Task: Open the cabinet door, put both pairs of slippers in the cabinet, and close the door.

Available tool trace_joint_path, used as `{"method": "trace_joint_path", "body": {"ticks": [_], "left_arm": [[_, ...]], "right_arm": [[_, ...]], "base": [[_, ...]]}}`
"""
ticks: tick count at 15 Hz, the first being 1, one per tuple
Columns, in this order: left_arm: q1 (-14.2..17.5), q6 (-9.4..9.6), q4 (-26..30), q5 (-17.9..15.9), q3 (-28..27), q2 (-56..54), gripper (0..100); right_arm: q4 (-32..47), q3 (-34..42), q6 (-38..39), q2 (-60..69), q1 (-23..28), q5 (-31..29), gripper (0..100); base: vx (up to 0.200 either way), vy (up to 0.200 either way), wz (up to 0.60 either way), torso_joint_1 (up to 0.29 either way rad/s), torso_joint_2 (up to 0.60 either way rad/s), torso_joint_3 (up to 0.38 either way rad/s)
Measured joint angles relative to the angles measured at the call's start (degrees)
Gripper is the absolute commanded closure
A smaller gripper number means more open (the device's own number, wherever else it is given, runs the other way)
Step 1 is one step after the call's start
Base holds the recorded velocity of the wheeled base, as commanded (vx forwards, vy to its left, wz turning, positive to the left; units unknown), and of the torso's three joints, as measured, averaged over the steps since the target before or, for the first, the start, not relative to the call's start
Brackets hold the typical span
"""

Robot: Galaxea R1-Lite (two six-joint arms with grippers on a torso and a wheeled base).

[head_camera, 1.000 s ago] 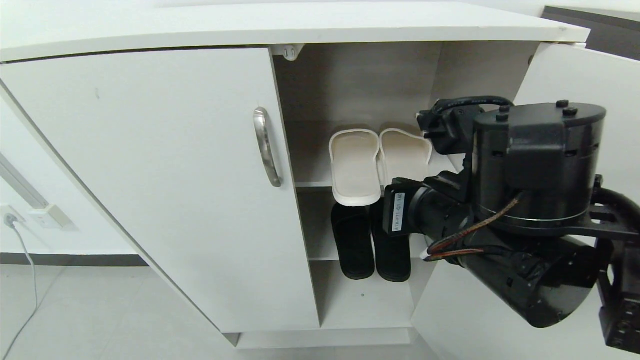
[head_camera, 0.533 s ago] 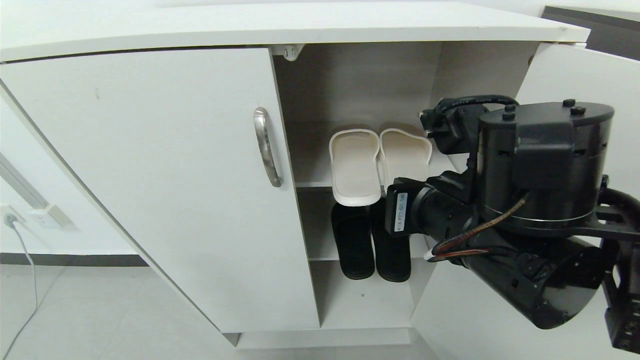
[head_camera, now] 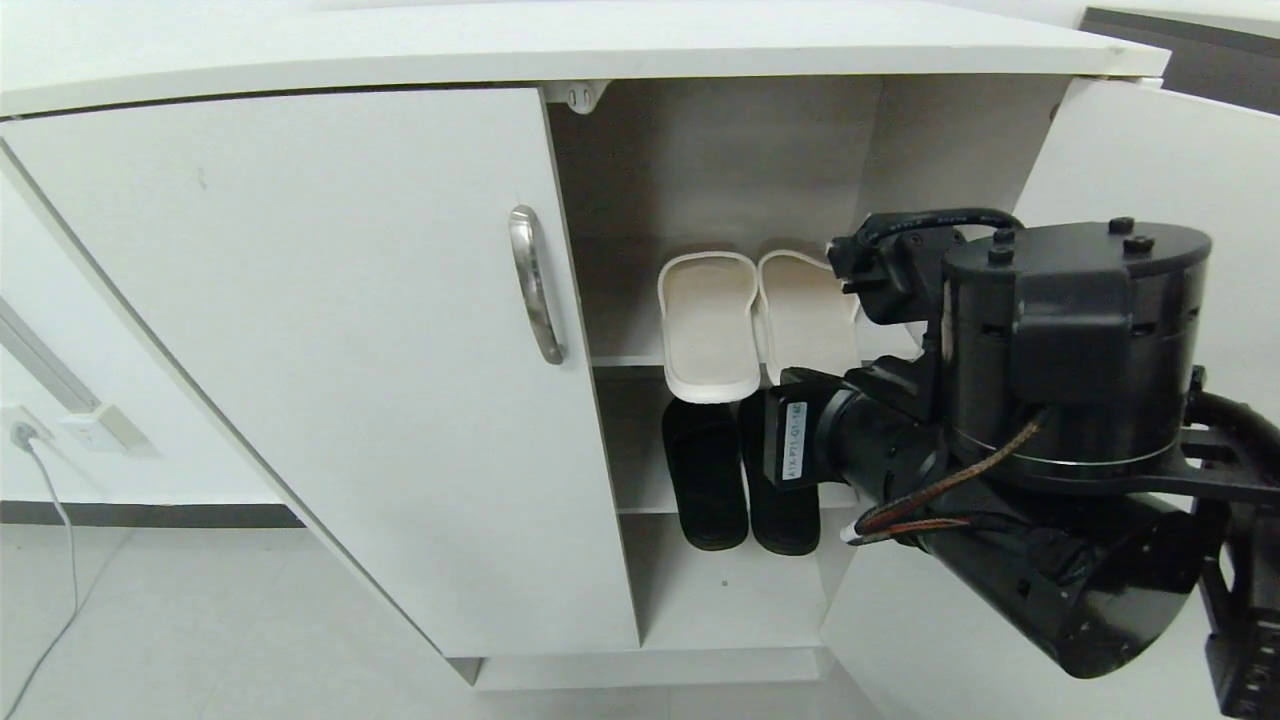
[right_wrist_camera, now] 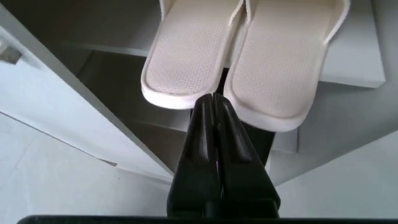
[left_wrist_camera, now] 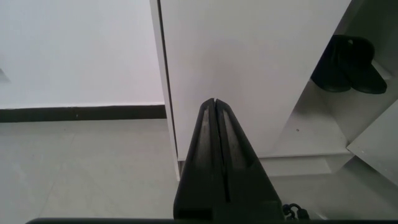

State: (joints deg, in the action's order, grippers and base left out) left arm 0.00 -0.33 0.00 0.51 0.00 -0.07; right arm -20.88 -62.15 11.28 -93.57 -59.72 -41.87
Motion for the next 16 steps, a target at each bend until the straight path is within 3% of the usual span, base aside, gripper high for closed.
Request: {"method": "trace_joint_path", "body": {"ticks": [13, 16], "left_arm": [[0.00, 0.01, 0.02, 0.00, 0.00, 0.00, 100], [0.00, 0.01, -0.02, 0.00, 0.00, 0.00, 100]], "right_arm": [[-0.20, 1.23, 0.07, -0.17, 0.24, 0.44, 100], [-0.30, 2.41, -1.24, -0.30, 1.73, 1.62, 100]], "base": [[-0.200, 0.000, 0.00, 0.000, 0.00, 0.004], [0.000, 0.000, 0.00, 0.000, 0.00, 0.000]]}}
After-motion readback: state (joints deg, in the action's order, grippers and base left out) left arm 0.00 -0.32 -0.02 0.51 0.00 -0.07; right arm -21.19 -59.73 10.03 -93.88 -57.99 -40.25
